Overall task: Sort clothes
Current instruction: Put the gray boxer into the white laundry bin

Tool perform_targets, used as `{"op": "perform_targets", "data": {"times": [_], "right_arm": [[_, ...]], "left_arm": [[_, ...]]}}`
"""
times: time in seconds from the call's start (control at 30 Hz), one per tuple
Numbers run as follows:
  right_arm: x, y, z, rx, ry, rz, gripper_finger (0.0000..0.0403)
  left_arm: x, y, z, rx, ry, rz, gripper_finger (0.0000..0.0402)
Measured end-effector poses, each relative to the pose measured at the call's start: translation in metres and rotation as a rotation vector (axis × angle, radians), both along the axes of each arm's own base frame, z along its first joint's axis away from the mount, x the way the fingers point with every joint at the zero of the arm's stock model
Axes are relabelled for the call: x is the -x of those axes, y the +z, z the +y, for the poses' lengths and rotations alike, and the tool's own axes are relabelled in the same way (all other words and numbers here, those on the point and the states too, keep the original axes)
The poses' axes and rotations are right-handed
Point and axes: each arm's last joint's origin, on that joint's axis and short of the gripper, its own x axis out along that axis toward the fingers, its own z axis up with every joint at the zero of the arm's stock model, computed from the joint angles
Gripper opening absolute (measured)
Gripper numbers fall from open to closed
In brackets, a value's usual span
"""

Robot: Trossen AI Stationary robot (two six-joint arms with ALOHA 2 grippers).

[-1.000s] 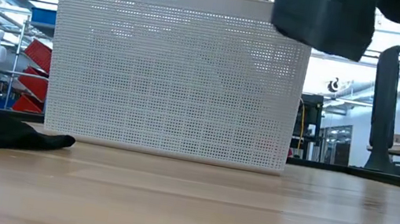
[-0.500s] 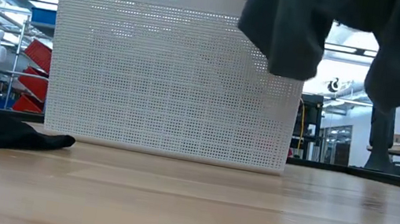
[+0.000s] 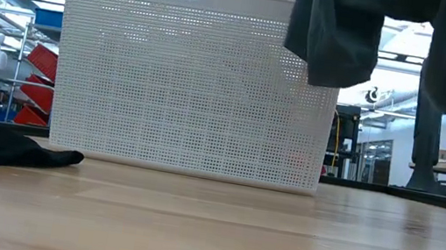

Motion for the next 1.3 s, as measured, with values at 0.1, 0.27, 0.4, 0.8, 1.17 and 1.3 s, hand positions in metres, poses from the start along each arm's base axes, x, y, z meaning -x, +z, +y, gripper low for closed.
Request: {"op": "perform_targets", "data": {"times": [0.1,0.27,0.4,0.8,1.17,1.3], "right_arm": [[-0.002,-0.001,-0.001,0.001,-0.003,0.001,0.0015],[-0.005,-0.001,-0.004,-0.025,-0.011,0.0,0.0069],[-0.007,-0.001,-0.007,-0.076,-0.019,0.0,0.0124],[-0.024,-0.007,-0.013,-0.121,-0.008,0.007,0.0181],[-0.034,-0.007,-0.012,-0.103,-0.043,-0.049,0.0174],[-0.036,-0.006,-0.014,-0.098,-0.055,-0.053,0.0172]], "left_arm": [[0.0,0.0,0.0,0.0,0.001,0.0,0.0018],[0.0,0.0,0.001,0.0,0.002,-0.002,0.0018],[0.0,0.0,0.0,0.001,0.001,-0.002,0.0018],[0.0,0.0,-0.001,0.001,-0.001,-0.002,0.0018],[0.0,-0.001,-0.001,-0.003,-0.001,0.012,0.0018],[0.0,-0.001,0.0,-0.003,0.003,0.011,0.0018]]}}
